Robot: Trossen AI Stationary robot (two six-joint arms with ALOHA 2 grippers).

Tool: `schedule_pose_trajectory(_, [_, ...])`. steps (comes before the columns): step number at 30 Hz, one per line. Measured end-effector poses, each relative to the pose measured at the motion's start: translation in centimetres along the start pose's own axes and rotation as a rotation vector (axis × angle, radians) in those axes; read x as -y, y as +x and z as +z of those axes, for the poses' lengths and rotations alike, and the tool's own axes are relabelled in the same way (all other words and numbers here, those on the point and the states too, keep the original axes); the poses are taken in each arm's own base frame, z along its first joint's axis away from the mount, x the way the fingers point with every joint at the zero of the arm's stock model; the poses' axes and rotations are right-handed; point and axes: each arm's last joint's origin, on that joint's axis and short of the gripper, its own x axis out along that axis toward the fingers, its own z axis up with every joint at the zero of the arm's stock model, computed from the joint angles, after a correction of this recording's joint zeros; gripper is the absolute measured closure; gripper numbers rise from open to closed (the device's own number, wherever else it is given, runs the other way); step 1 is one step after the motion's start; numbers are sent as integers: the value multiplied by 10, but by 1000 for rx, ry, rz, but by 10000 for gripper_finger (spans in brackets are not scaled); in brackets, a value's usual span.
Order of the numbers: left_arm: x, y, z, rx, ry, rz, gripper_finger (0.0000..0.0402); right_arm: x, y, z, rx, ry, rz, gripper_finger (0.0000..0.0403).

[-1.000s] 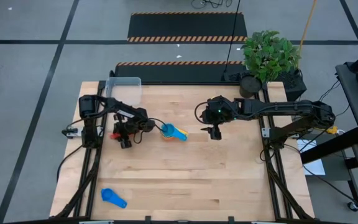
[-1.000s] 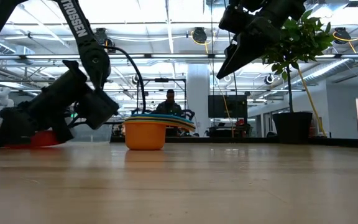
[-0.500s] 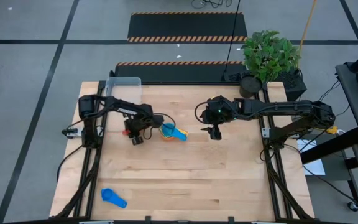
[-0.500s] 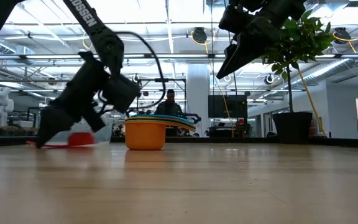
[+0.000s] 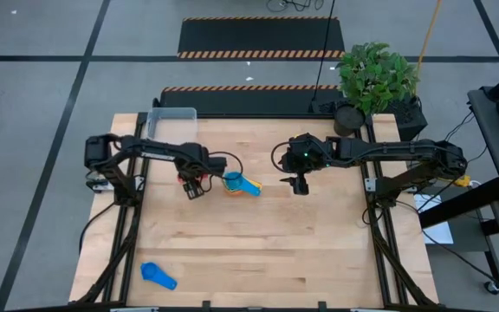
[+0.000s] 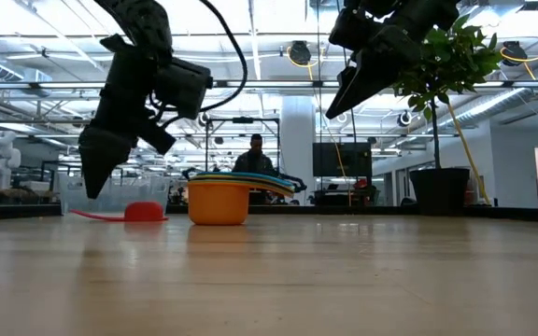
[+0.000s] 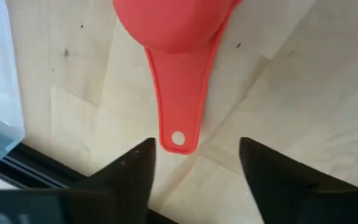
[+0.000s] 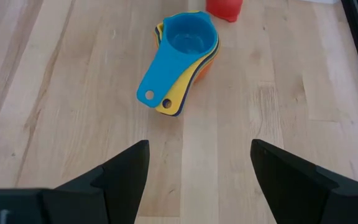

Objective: Nest measuring cups in basket
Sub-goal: Stack the red measuring cup on top of the light blue measuring cup

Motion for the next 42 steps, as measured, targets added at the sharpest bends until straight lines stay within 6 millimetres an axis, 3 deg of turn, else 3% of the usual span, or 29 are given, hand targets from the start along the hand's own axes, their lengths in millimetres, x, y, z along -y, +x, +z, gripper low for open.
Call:
schedule_pose_trajectory(4, [-14, -2, 0, 12, -12, -22, 117, -1, 0, 0, 2, 3, 10, 131])
schedule_pose_trajectory(10, [-25, 20, -2, -28, 6, -34, 82, -4, 0, 0, 0, 0, 59, 131])
schedule_pose_trajectory(21, [-20, 56, -17, -41, 16, -63, 110, -5, 0, 1, 9, -9, 60, 131])
schedule_pose_trajectory(32, [-23, 56, -16, -22, 11, -66, 128, -5, 0, 1, 13, -12, 58, 131])
schedule_pose_trajectory(42, [-29, 51, -17, 28, -15, -68, 106, -5, 0, 1, 13, -12, 58, 131])
